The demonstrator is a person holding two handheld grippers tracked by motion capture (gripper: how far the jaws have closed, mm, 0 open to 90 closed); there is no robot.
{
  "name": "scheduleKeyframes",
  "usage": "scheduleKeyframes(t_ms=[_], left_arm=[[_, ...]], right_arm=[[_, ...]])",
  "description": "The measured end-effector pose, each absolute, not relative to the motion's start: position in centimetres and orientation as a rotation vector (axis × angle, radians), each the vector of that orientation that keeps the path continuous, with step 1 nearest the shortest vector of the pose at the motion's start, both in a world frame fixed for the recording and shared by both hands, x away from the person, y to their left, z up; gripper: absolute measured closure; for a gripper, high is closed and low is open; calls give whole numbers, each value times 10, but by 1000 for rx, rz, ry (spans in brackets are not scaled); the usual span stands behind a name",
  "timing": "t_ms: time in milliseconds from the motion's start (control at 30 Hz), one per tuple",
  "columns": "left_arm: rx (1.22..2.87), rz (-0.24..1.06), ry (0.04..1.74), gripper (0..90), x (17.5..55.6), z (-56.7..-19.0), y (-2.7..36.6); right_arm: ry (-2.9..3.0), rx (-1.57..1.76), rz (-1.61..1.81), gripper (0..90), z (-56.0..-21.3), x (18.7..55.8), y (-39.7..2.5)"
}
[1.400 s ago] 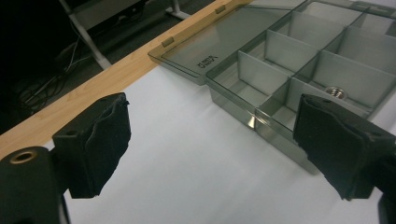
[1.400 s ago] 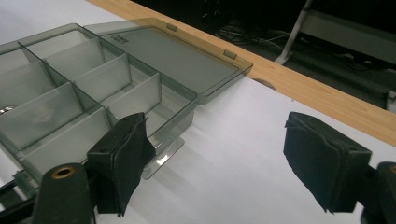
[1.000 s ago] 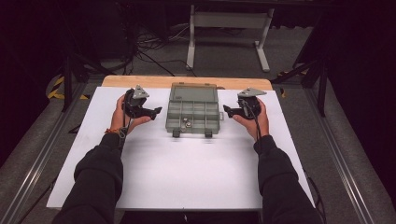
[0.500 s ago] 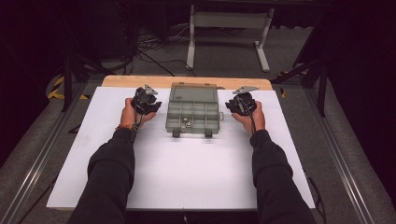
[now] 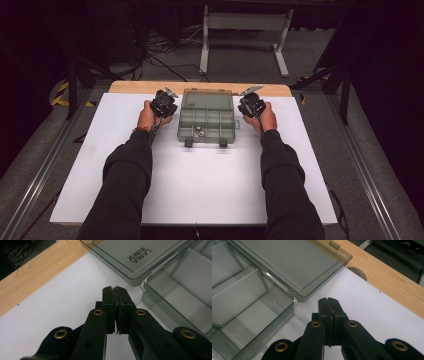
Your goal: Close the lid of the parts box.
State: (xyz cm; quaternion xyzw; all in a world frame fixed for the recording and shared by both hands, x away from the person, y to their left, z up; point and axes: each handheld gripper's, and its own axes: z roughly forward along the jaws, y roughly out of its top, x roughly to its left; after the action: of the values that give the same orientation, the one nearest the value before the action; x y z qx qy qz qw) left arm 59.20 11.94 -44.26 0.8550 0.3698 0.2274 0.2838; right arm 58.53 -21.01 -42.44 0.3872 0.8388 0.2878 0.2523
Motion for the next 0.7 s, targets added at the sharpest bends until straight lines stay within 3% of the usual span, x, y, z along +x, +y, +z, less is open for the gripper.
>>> scheduleKeyframes(t_ms=[267,700], left_arm=[[2274,555,1015,884,603,-453,116],[2303,578,1021,897,620,-451,105]], right_arm=[[2316,1050,723,900,-434,600,-195],[2347,1013,699,900,-443,611,-197]])
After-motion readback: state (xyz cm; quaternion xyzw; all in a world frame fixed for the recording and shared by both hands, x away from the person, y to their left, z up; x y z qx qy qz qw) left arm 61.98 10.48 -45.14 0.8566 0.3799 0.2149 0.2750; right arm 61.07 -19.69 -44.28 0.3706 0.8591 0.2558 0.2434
